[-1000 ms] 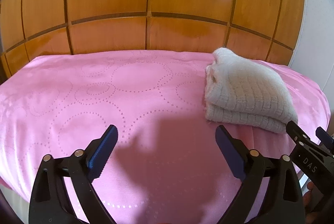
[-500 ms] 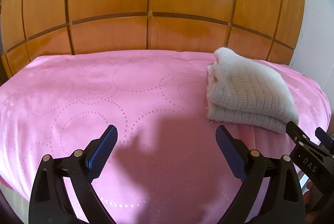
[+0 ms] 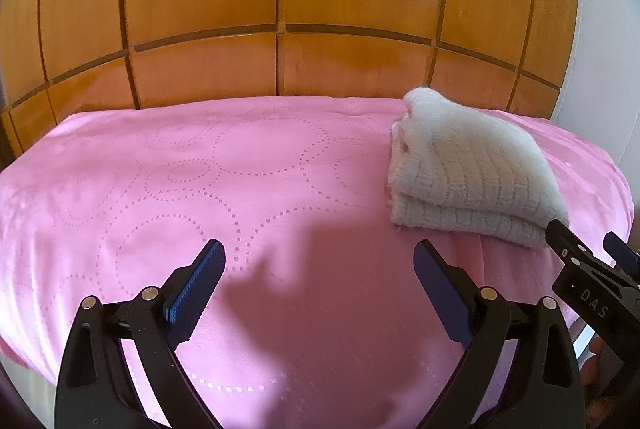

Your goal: Fold small clothes

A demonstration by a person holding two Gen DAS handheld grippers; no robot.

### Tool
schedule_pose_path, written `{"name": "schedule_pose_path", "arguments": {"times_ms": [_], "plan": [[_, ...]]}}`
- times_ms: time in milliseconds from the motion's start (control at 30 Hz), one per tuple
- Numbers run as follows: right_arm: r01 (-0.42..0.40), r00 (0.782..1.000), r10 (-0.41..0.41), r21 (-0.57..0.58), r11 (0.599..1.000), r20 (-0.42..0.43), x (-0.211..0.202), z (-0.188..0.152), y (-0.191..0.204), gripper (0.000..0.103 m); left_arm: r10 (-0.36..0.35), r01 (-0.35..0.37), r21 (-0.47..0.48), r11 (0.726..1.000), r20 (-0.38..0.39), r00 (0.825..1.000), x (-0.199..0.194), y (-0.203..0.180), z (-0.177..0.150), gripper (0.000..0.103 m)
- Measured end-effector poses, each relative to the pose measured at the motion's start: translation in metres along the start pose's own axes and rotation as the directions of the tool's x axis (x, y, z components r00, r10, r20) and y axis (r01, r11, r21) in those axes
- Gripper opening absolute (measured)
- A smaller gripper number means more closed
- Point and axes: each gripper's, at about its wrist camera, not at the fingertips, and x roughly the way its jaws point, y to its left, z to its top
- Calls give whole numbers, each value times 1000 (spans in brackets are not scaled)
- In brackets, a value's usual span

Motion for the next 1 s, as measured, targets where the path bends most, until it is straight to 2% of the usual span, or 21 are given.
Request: {"name": "schedule_pose_path", "arguments": {"times_ms": [467,733,800,867,933,967,1000], "plan": [[2,1000,-2,2,1000,-14,4,-1,-2,101,-13,14,11,1000,-27,1000,4,-1,-2,94],[3,1000,-3,2,1000,-26,11,-2,-3,101,-57,58,19,998,-41,998,11,-6,-2,94],[2,999,-2,-5,1000,-33,13,-4,-2,101,-62,63,26,998,-34,998,12,-7,-3,89],[-1,999,0,-13,1000,-42,15,-4,-2,101,-62,63,28,998,-51,997,18,-8,-3,89],[1,999,-1,-3,1000,-39,14,-4,-5,101,-66,67,13,998,-68,995,22,-6,-3,91],[2,999,-2,5,1000,-36,14,-2,-7,101,-53,53,2,999,-73,996,25,-4,-4,97],[0,999,1,13,1000,-36,14,1,-10,101,-36,35,-2,999,-78,996,28,-1,-4,98]]}}
